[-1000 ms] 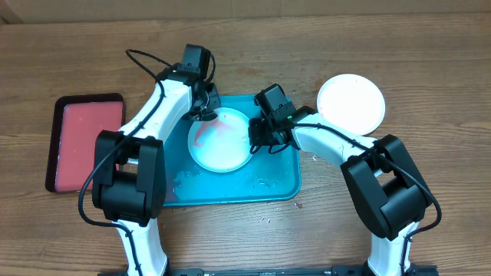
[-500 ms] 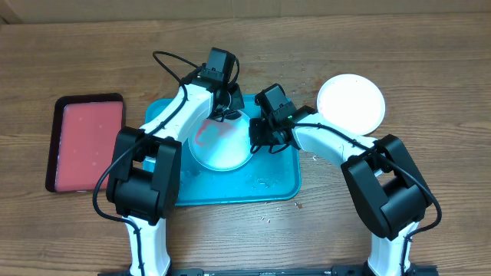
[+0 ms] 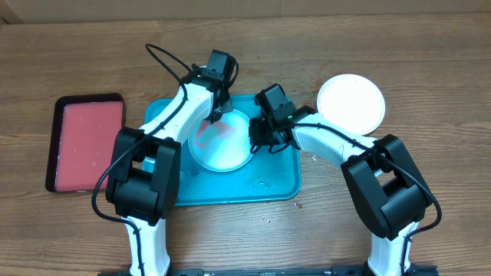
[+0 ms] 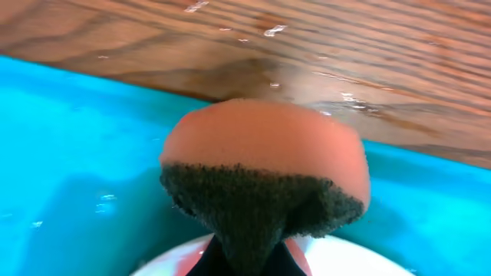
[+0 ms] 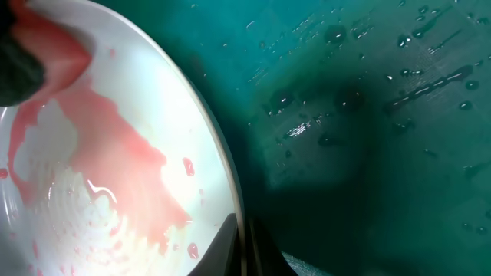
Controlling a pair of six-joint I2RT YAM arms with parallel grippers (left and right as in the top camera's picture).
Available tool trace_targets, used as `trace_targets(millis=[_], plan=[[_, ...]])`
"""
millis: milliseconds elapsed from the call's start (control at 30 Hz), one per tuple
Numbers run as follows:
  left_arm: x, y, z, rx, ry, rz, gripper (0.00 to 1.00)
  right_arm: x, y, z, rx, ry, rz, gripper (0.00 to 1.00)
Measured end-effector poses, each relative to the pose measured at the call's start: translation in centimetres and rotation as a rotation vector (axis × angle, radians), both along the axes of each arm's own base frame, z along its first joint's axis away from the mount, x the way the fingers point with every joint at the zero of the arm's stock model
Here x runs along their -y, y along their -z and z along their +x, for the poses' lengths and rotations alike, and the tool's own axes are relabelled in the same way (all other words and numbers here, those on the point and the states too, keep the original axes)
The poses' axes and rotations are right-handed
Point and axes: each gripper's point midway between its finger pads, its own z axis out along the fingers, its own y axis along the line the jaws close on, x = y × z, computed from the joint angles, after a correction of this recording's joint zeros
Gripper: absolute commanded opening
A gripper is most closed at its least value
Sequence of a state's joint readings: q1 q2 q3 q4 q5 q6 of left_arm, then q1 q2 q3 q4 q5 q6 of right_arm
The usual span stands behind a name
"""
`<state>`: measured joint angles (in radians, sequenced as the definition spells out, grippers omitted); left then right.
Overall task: Clean dirty plates on tray and stack at the side
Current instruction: 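Scrub the second white plate with the sponge, right gripper holding it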
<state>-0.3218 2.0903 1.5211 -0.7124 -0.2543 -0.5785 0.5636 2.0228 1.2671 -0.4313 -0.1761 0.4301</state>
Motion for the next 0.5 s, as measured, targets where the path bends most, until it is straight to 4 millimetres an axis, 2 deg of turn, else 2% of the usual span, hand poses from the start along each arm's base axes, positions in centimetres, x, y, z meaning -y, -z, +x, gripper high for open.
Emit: trace_targets(millis=[133,300,367,500], plan=[[-1.8,-0.8,-0.3,-0.002,-0.032,0.038,0.04,0.0,0.0,0.0,0.0,0.0,0.0,0.04],[-3.3,-3.5,-1.5,-0.005,-0.057,0.045,0.04,0.0,0.0,0.0,-0.001,-0.001,0.0,0.04],[-2.5,-4.3,-1.9,-0.007,-0.041,-0.01,0.04,0.0,0.0,0.0,0.0,-0.001,0.001,0.04],[0.8,-3.7,-3.1,-0.082,0.047,-0.176,0.04,-0.1,-0.1,0.1,0.004,-0.002,0.004,0.04]])
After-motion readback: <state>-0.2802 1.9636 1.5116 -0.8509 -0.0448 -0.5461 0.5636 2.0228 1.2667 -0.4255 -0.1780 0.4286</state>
